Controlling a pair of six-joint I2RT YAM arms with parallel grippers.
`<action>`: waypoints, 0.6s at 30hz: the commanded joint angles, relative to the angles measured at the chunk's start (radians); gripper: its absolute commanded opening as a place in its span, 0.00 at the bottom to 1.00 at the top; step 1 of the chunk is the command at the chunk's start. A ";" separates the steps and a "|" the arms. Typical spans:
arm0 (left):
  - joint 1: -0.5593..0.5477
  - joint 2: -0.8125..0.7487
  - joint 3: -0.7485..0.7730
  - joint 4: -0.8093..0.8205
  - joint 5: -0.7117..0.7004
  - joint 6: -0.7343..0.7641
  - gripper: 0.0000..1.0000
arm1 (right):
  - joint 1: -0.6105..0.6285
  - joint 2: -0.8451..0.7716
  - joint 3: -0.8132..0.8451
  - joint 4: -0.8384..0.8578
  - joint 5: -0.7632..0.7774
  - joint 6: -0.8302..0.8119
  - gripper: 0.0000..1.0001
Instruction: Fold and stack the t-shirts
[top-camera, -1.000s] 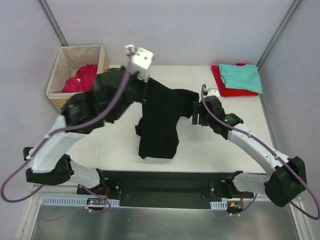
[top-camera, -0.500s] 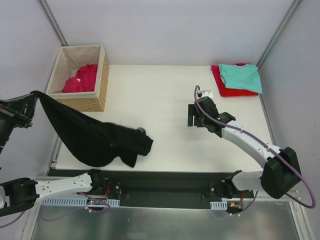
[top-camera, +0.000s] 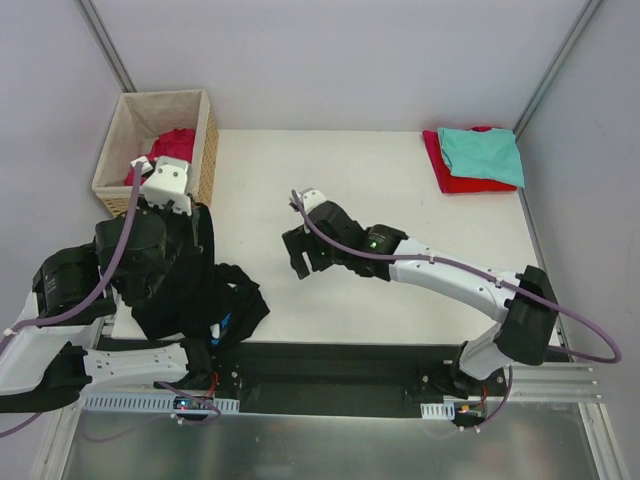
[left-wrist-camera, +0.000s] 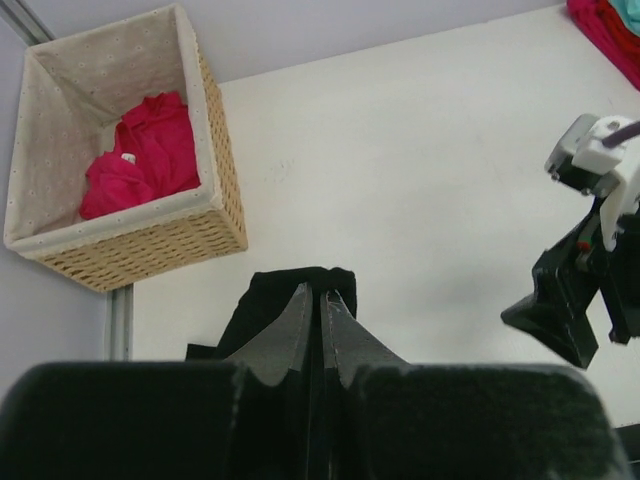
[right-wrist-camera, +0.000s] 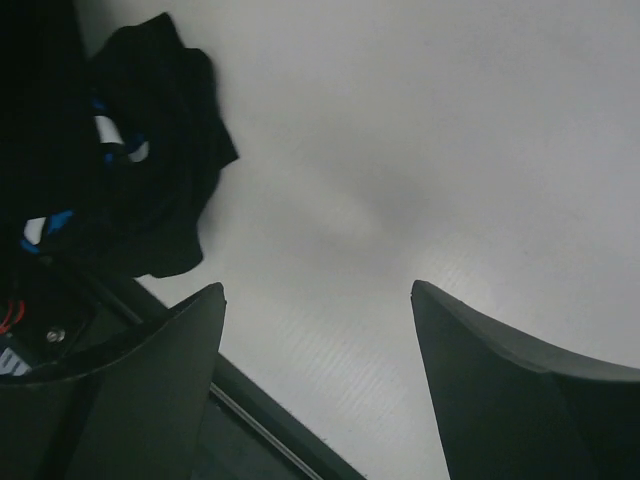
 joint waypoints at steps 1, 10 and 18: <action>-0.002 -0.040 0.021 0.036 -0.024 -0.029 0.00 | 0.055 0.048 0.102 -0.037 -0.093 -0.006 0.79; -0.002 -0.029 0.063 0.042 -0.046 -0.014 0.00 | 0.175 0.202 0.103 0.098 -0.274 0.076 0.79; -0.002 -0.075 0.055 0.042 -0.060 -0.026 0.00 | 0.265 0.353 0.275 0.098 -0.324 0.093 0.78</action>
